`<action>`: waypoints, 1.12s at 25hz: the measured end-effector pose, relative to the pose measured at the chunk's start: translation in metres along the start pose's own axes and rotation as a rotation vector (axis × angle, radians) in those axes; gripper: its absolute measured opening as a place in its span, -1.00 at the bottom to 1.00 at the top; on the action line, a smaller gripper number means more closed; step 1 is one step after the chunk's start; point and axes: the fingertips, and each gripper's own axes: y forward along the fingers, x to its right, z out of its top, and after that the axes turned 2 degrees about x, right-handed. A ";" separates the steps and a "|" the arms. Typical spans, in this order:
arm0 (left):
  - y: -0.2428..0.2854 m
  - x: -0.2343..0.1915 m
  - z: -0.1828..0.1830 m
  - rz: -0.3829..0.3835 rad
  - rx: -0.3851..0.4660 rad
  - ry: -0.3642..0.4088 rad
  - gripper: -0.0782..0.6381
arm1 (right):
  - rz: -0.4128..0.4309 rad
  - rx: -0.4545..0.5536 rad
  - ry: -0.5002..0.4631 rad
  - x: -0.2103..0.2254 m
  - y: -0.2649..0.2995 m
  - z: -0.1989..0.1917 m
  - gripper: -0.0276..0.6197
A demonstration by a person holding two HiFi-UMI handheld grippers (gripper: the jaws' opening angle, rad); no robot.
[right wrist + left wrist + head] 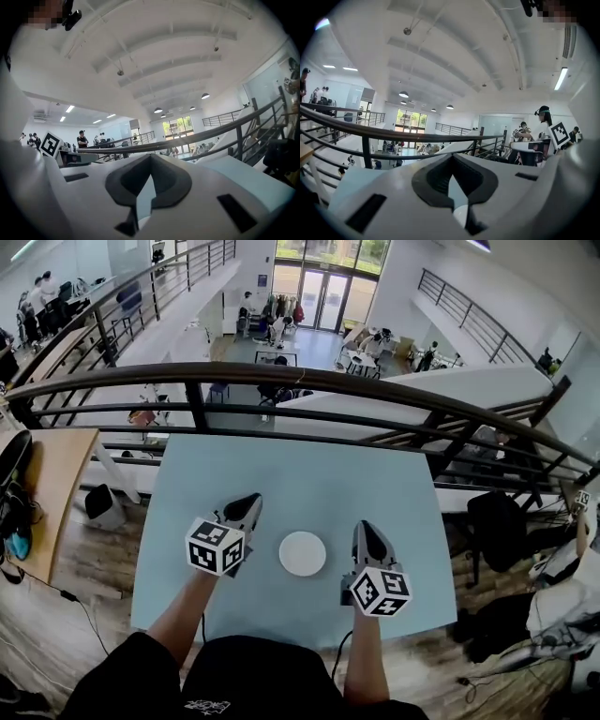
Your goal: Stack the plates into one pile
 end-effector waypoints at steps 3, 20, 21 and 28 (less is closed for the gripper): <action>-0.003 -0.002 0.019 0.001 0.045 0.026 -0.76 | 0.008 0.047 -0.022 -0.006 -0.003 0.018 -0.90; -0.015 0.006 0.114 0.009 0.286 0.162 -0.76 | 0.050 0.212 -0.140 -0.020 -0.003 0.101 -0.90; -0.017 0.006 0.114 0.010 0.292 0.170 -0.76 | 0.051 0.212 -0.145 -0.022 -0.004 0.100 -0.90; -0.020 0.008 0.104 0.013 0.291 0.187 -0.76 | 0.046 0.213 -0.143 -0.023 -0.009 0.091 -0.90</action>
